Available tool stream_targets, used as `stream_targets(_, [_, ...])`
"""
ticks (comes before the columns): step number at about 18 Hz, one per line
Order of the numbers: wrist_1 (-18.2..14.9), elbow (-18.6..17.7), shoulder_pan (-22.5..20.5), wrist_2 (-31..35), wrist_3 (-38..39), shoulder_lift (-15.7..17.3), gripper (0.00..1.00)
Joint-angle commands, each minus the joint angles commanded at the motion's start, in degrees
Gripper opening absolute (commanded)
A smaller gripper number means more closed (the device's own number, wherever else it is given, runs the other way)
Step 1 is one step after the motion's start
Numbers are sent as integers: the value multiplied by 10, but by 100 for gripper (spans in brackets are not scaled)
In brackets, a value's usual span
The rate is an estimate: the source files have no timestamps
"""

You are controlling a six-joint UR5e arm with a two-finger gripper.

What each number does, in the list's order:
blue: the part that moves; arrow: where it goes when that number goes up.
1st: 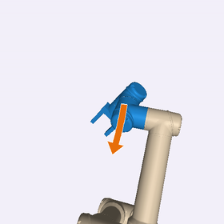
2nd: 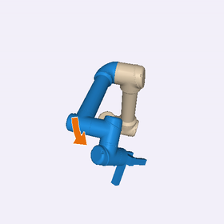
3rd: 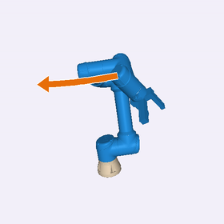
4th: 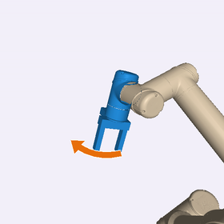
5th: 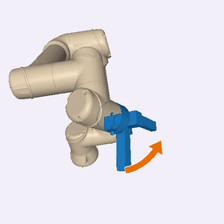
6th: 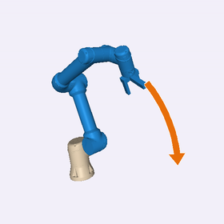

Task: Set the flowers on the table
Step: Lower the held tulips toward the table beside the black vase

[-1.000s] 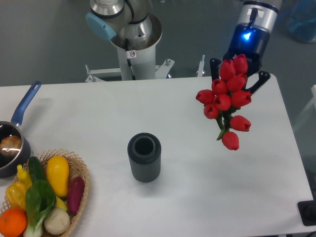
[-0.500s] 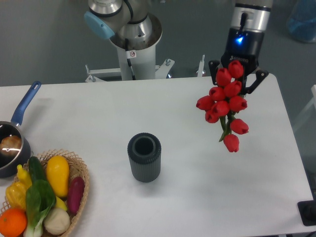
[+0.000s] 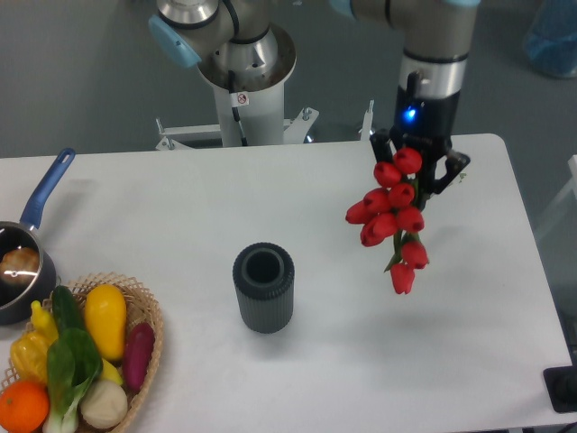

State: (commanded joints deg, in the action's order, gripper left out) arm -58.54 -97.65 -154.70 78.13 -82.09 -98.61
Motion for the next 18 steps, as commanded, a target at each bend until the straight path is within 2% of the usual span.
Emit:
stream_targets(3, [-1,-4,2,8,0,-16,38])
stream_targets(9, [-5,-41,5,17,0,-43,38])
stream_targets(11, [-5,-47,5,19,0,-43,38])
stream_targets(15, [-5,-45,36,118,-1,-55,38])
stream_targets(18, [-6,-42,39,125,-1,-59,38])
